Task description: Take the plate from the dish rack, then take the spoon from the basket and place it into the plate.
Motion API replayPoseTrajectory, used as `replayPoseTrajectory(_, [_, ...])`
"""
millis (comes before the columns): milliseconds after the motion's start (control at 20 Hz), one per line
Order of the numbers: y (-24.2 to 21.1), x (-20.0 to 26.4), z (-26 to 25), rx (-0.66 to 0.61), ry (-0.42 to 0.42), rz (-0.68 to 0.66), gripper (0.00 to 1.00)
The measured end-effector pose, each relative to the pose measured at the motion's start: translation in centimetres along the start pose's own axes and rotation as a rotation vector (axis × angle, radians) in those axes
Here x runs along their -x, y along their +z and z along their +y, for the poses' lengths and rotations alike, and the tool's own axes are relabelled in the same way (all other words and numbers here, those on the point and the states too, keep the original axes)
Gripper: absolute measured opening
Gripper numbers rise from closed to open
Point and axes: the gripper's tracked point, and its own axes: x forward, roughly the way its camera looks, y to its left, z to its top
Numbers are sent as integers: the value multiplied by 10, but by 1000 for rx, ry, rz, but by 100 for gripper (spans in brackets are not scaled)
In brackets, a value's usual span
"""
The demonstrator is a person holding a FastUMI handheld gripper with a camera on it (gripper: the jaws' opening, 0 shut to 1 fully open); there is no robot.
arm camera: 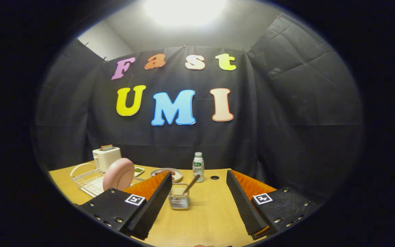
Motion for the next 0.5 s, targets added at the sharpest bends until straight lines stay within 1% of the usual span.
replayPoseTrajectory(200, [20, -23, 51, -13, 110, 13, 99])
replayPoseTrajectory(350, [9, -48, 80, -30, 186, 115, 99])
replayPoseTrajectory(500, [-3, -74, 97, -70, 213, 220, 99])
